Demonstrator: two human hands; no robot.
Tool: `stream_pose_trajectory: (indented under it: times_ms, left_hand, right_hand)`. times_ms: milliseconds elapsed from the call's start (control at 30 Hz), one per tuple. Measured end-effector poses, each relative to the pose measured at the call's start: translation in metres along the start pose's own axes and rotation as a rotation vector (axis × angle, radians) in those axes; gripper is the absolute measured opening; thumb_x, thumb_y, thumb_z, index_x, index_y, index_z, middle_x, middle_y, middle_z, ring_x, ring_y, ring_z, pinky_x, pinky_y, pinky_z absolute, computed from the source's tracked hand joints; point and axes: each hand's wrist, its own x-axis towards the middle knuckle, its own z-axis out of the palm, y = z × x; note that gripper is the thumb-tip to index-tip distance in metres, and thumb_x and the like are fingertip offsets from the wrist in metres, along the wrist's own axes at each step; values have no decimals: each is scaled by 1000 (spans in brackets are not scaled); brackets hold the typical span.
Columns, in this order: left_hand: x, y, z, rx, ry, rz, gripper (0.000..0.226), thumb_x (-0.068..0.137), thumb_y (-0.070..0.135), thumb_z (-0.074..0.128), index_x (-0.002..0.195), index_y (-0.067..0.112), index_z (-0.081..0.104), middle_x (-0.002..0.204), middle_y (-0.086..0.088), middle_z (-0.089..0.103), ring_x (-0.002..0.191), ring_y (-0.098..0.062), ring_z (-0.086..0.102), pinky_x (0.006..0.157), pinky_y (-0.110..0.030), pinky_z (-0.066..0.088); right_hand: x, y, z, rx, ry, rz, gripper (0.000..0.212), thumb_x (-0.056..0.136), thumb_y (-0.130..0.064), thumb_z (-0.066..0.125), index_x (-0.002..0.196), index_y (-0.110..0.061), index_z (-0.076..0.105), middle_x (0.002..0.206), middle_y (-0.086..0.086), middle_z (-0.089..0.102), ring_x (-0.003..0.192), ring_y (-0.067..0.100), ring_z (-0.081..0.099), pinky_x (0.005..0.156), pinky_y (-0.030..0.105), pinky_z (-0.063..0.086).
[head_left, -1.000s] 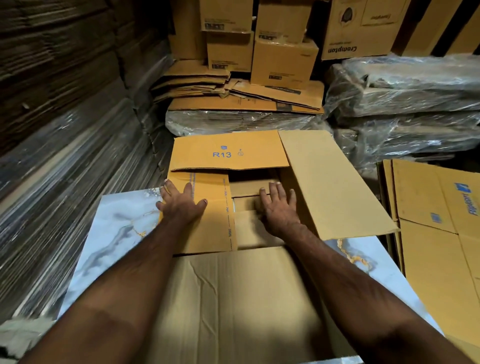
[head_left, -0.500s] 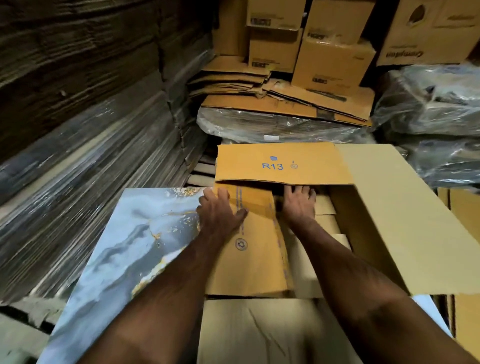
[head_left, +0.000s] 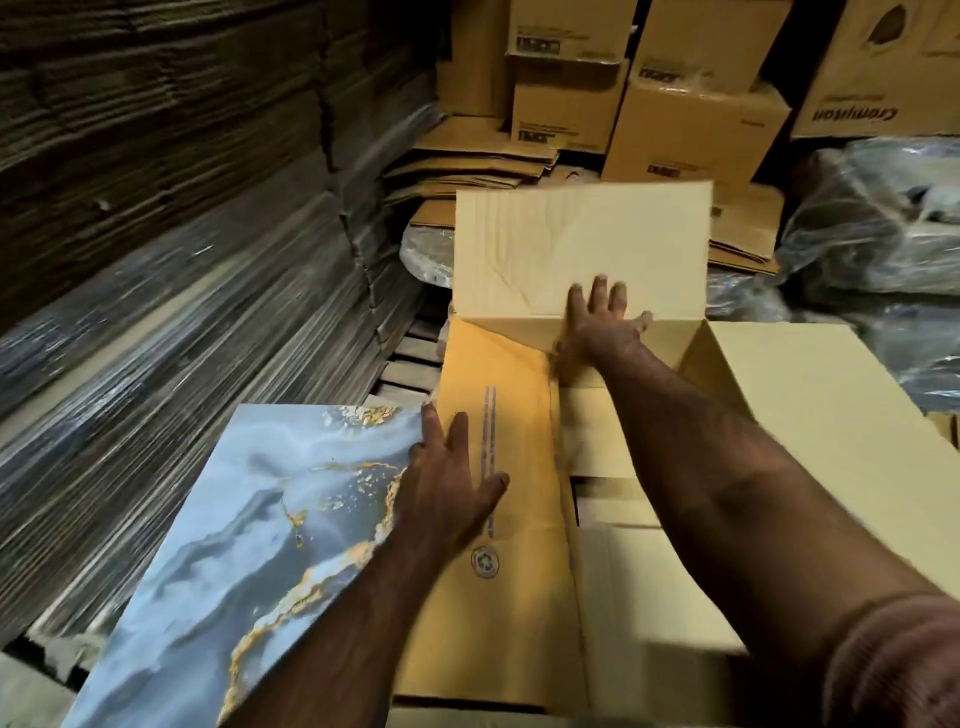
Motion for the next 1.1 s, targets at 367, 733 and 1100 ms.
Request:
stream_pose_trajectory:
  times_ms: [367, 733, 1100]
  left_hand:
    - [12, -1, -2, -5, 6, -31, 86, 87, 63, 55, 153, 24, 17, 162, -9, -5, 135, -39, 34, 99, -45, 43]
    - [-7, -7, -15, -217, 393, 62, 47, 88, 42, 58, 123, 11, 53, 128, -13, 46, 113, -28, 46, 89, -45, 49]
    - [-4, 6, -183, -374, 266, 124, 21, 89, 24, 60, 109, 24, 62, 118, -7, 54, 107, -22, 53, 88, -29, 45]
  right_hand:
    - [-15, 9, 36, 284, 108, -43, 80, 93, -53, 52, 155, -23, 12, 165, 7, 2, 150, 35, 3, 114, 66, 19]
    - [-200, 2, 100, 1750, -263, 381, 76, 97, -70, 21, 88, -12, 69, 83, 11, 71, 74, 26, 65, 69, 33, 48]
    - [-263, -108, -3, 1822, -372, -218, 92, 87, -79, 0, 140, -28, 55, 147, -6, 50, 136, 19, 40, 113, 51, 26]
